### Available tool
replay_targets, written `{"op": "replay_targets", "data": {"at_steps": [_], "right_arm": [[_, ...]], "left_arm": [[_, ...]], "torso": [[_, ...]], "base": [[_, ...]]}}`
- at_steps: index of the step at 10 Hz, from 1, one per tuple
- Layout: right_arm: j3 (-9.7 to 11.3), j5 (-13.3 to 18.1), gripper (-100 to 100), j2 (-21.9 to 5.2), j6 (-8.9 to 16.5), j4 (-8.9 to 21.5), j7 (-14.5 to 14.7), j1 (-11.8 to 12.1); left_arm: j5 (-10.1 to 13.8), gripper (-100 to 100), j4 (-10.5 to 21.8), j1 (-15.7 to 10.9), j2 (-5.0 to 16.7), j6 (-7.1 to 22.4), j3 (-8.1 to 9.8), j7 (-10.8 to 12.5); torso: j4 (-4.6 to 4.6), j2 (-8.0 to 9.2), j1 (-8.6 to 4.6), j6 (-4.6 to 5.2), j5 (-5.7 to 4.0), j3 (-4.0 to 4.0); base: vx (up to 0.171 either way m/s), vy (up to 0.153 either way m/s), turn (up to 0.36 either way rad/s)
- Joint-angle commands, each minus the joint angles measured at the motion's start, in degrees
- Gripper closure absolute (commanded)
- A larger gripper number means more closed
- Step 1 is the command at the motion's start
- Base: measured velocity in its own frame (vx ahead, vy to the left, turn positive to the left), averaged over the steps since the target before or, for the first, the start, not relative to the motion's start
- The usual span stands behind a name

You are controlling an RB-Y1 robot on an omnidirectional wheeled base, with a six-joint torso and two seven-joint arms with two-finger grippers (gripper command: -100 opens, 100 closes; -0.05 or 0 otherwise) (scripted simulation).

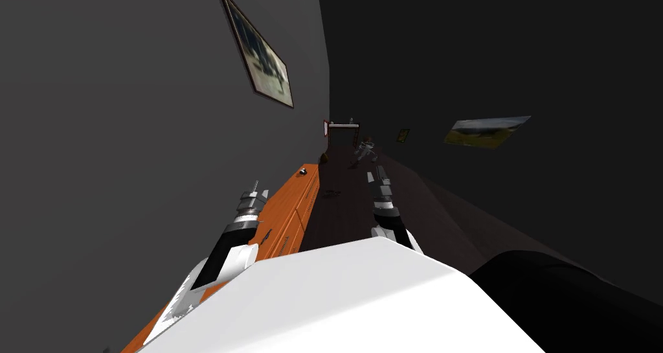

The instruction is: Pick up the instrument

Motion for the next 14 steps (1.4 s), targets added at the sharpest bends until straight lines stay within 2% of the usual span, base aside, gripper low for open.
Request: {"op": "replay_targets", "data": {"at_steps": [1, 2, 3, 4, 5, 6, 7, 8, 9, 10, 11, 12, 13, 14], "right_arm": [[0.0, 0.0, 0, 0.0, 0.0, 0.0, 0.0, 0.0], [0.0, 0.0, 0, 0.0, 0.0, 0.0, 0.0, 0.0], [0.0, 0.0, 0, 0.0, 0.0, 0.0, 0.0, 0.0], [0.0, 0.0, 0, 0.0, 0.0, 0.0, 0.0, 0.0], [0.0, 0.0, 0, 0.0, 0.0, 0.0, 0.0, 0.0], [0.0, 0.0, 0, 0.0, 0.0, 0.0, 0.0, 0.0], [0.0, 0.0, 0, 0.0, 0.0, 0.0, 0.0, 0.0], [0.0, 0.0, 0, 0.0, 0.0, 0.0, 0.0, 0.0], [0.0, 0.0, 0, 0.0, 0.0, 0.0, 0.0, 0.0], [0.0, 0.0, 0, 0.0, 0.0, 0.0, 0.0, 0.0], [0.0, 0.0, 0, 0.0, 0.0, 0.0, 0.0, 0.0], [0.0, 0.0, 0, 0.0, 0.0, 0.0, 0.0, 0.0], [0.0, 0.0, 0, 0.0, 0.0, 0.0, 0.0, 0.0], [0.0, 0.0, 0, 0.0, 0.0, 0.0, 0.0, 0.0]], "left_arm": [[0.4, -100, 0.8, -0.7, -0.1, 2.7, 0.43, 0.4], [0.4, -100, 0.8, -0.7, -0.1, 2.7, 0.43, 0.4], [1.6, -100, 2.2, -1.1, 0.3, 4.9, 1.54, 1.4], [1.6, -100, 2.2, -1.1, 0.3, 5.5, 1.54, 1.4], [2.8, -100, 3.7, -1.6, 0.8, 7.9, 2.66, 2.4], [2.8, -100, 3.7, -1.6, 0.8, 8.4, 2.66, 2.4], [4.0, -100, 5.4, -2.1, 1.2, 10.9, 3.76, 3.4], [4.0, -100, 5.4, -2.1, 1.2, 11.4, 3.76, 3.4], [5.2, -100, 7.2, -2.7, 1.7, 13.8, 4.83, 4.5], [5.2, -100, 7.2, -2.7, 1.7, 14.4, 4.83, 4.5], [6.5, -100, 9.3, -3.3, 2.2, 16.3, 5.86, 5.5], [6.5, -100, 9.3, -3.3, 2.2, 17.4, 5.86, 5.5], [7.7, -100, 11.5, -3.9, 2.7, 19.3, 6.86, 6.5], [7.7, -100, 11.5, -3.9, 2.7, 20.4, 6.86, 6.5]], "torso": [[0.00, 0.00, 0.00, 0.00, 0.00, 0.00], [0.00, 0.00, 0.04, 0.02, 0.00, 0.00], [0.02, 0.07, 0.19, 0.02, 0.03, 0.04], [0.01, 0.04, 0.22, 0.00, 0.04, 0.02], [0.01, 0.07, 0.20, 0.01, 0.04, 0.04], [0.01, 0.05, 0.12, 0.00, 0.02, 0.03], [0.01, 0.05, 0.14, 0.02, 0.02, 0.02], [0.00, -0.02, 0.18, 0.00, 0.03, -0.01], [0.01, 0.05, 0.20, 0.01, 0.03, 0.02], [0.01, 0.03, 0.17, 0.01, 0.03, 0.01], [0.01, 0.06, 0.17, 0.01, 0.03, 0.03], [0.01, 0.04, 0.16, 0.01, 0.03, 0.02], [0.01, 0.05, 0.21, 0.01, 0.03, 0.02], [0.00, 0.00, 0.24, 0.01, 0.05, 0.00]], "base": [[0.079, -0.069, 0.033], [0.054, -0.021, -0.009], [0.073, -0.024, 0.053], [0.061, -0.033, 0.040], [0.072, -0.057, 0.064], [0.070, -0.048, 0.031], [0.090, -0.038, 0.051], [0.067, -0.035, 0.034], [0.072, -0.046, 0.055], [0.065, -0.044, 0.032], [0.071, -0.046, 0.066], [0.069, -0.030, 0.030], [0.086, -0.024, 0.048], [0.078, -0.025, 0.032]]}}
